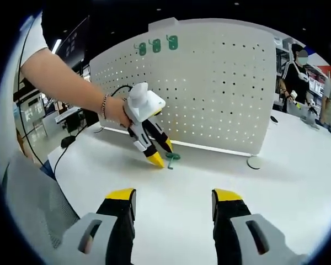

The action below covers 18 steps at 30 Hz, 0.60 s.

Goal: Insert the hook assembly into the mounting plate slot until the hook locks in place.

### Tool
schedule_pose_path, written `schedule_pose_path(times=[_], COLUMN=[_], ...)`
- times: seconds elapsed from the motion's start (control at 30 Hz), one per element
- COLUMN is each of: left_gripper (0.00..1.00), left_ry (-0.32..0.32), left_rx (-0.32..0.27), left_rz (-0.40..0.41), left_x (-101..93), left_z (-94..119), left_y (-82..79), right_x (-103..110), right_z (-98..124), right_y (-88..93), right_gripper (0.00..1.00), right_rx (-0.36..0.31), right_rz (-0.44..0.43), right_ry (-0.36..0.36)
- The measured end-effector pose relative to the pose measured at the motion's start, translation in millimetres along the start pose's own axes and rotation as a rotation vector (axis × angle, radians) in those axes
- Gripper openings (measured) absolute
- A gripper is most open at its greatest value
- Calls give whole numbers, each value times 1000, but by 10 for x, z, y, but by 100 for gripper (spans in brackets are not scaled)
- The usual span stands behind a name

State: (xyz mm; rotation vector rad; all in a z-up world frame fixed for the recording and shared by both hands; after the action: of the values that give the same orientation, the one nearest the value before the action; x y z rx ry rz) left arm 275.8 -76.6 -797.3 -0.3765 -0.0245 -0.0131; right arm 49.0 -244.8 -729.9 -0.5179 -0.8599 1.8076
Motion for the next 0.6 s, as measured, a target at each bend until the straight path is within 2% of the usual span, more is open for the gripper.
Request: schedule_pose_path(times=[0.17,0.27,0.33,0.37,0.47,0.57,0.6], left_gripper=[17,13,6,5,4,4,3], left_ry=[-22,-33,-60,-79,-72,-90,-115], left_rx=[2,2,15,18,17,14,9], left_rz=[-21,-4,10,0,18,-14,-36], left_x=[-3,4,24,44,33,15,25], left_z=[-1,0,-5,2,-12,-12,-12], left_y=[-9,-13,-6,-7,-14,-13,-10], right_x=[-2,-7,-8,-8,-10,-12,-12], right_z=[-2,0,1,1,-2,-4,-3], right_y=[4,2,2,2,6,10,9], right_gripper=[53,53,53,53,53,53,53], right_rx=[1,-2,-3,-2,-3,0,1], right_rz=[0,-4,-6,-6,-5,-6,-6], right_ry=[0,1,1,1,1,0,0])
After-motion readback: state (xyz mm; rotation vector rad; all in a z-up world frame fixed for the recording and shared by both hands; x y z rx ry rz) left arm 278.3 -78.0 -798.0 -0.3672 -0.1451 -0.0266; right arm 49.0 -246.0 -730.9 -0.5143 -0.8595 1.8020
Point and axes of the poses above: the point that each gripper's makers call its tool centre point, and the gripper's own axes: z roughly backward along the fingers, x roughly to its left, y roughly out of its underside, the point moved 10 cm from there along z, roughly backward along the fingers, and after that the axes turned 12 degrees about x, right-handed, at the moved point
